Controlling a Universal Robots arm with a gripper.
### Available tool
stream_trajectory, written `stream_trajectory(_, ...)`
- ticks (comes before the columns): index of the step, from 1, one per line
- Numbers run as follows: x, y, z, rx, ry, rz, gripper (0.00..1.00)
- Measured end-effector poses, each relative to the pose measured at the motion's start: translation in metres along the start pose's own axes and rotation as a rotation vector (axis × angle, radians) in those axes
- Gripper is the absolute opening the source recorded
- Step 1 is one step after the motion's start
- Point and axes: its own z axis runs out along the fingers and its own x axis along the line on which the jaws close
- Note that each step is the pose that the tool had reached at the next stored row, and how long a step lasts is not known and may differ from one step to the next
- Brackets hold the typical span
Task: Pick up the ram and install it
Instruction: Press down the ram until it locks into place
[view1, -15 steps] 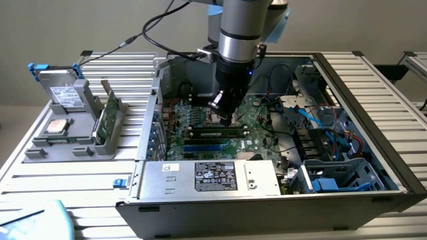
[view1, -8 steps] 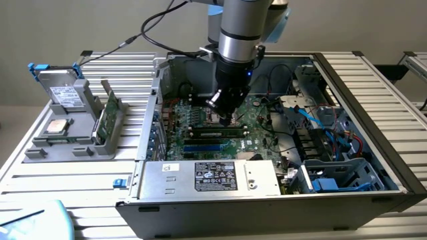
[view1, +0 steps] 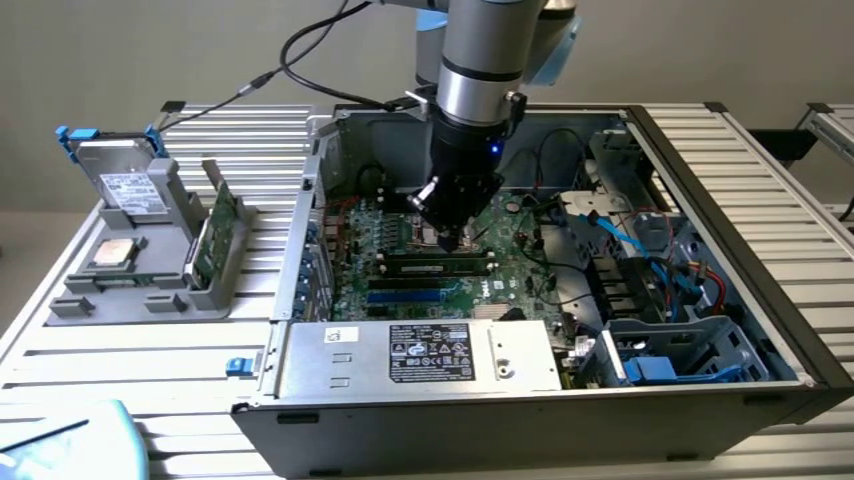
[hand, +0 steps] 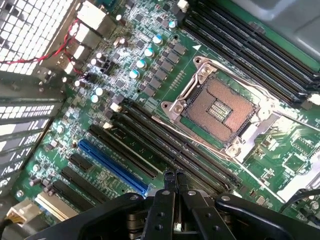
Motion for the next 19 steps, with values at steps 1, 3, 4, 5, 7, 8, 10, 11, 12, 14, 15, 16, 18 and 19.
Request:
stream_trajectory(1, 0.0000, 0.0000, 0.0000, -0.0017, 0.0003, 0.014, 0.11)
stream_trajectory(3, 0.0000, 0.0000, 0.0000, -0.0054, 0.0009, 0.044, 0.11)
stream_trajectory(4, 0.0000, 0.0000, 0.0000, -0.0074, 0.0012, 0.060, 0.11)
stream_trajectory(5, 0.0000, 0.0000, 0.0000, -0.0093, 0.0016, 0.075, 0.11)
stream_trajectory(7, 0.0000, 0.0000, 0.0000, -0.0128, 0.0022, 0.105, 0.11)
stream_trajectory(8, 0.0000, 0.0000, 0.0000, -0.0146, 0.0026, 0.119, 0.11)
stream_trajectory(10, 0.0000, 0.0000, 0.0000, -0.0183, 0.0033, 0.149, 0.11)
stream_trajectory(11, 0.0000, 0.0000, 0.0000, -0.0200, 0.0036, 0.164, 0.11)
stream_trajectory(12, 0.0000, 0.0000, 0.0000, -0.0219, 0.0040, 0.180, 0.11)
stream_trajectory(14, 0.0000, 0.0000, 0.0000, -0.0253, 0.0046, 0.207, 0.11)
stream_trajectory(15, 0.0000, 0.0000, 0.0001, -0.0263, 0.0050, 0.220, 0.11)
stream_trajectory(16, 0.0000, 0.0000, 0.0000, -0.0259, 0.0059, 0.231, 0.11)
stream_trajectory(18, 0.0000, 0.0000, -0.0001, -0.0228, 0.0090, 0.249, 0.11)
stream_trajectory(19, 0.0000, -0.0001, -0.0004, -0.0197, 0.0114, 0.259, 0.11)
